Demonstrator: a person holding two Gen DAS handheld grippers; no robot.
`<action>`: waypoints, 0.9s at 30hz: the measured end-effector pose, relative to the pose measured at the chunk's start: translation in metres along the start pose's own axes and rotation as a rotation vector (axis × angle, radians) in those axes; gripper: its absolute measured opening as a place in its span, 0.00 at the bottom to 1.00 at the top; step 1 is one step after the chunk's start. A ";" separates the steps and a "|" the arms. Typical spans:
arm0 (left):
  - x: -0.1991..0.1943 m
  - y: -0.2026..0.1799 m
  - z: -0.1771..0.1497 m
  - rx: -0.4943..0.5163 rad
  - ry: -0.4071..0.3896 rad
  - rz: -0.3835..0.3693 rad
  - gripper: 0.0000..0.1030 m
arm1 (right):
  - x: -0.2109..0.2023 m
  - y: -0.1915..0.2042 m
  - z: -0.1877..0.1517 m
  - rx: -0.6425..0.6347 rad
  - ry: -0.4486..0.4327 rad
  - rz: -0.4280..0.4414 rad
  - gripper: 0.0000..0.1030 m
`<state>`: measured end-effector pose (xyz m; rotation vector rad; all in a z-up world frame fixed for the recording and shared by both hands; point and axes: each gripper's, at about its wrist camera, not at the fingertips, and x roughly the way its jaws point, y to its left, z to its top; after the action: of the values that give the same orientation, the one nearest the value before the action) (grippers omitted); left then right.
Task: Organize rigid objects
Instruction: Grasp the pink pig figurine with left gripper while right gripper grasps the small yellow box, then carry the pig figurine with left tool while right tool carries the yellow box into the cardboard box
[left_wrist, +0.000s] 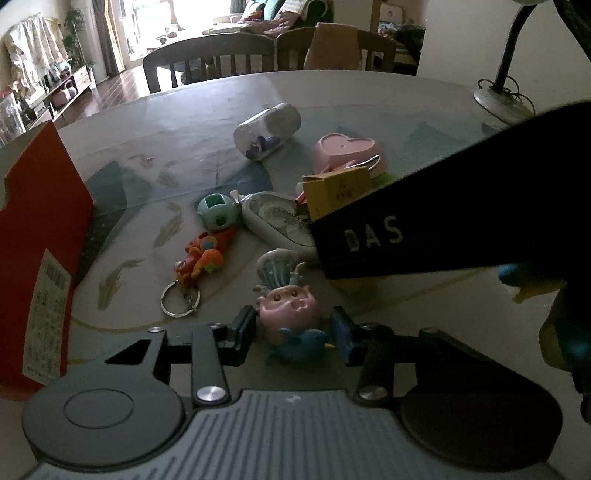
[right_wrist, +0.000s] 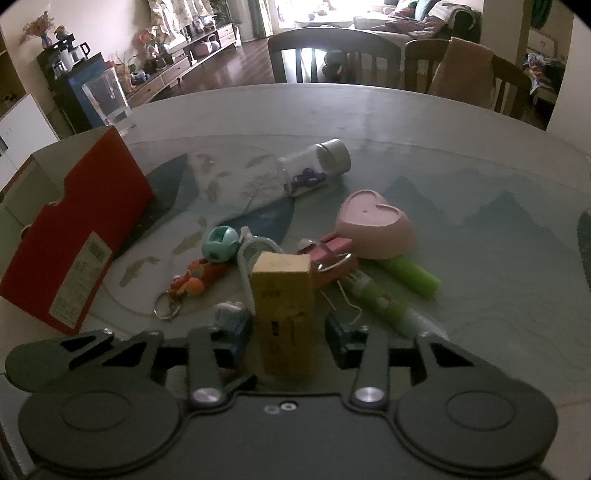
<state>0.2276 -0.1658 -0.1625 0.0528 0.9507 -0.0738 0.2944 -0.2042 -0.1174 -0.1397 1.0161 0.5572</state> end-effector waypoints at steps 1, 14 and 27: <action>0.000 0.000 0.000 0.002 -0.001 0.005 0.42 | 0.000 -0.001 0.000 0.003 0.000 0.009 0.31; -0.013 0.008 -0.003 -0.030 -0.002 0.011 0.32 | -0.024 0.001 -0.008 0.028 -0.038 0.008 0.28; -0.049 0.033 -0.002 -0.095 -0.036 0.008 0.32 | -0.063 0.012 -0.016 0.029 -0.065 0.026 0.28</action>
<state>0.2003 -0.1307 -0.1236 -0.0322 0.9169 -0.0222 0.2509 -0.2230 -0.0713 -0.0822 0.9632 0.5672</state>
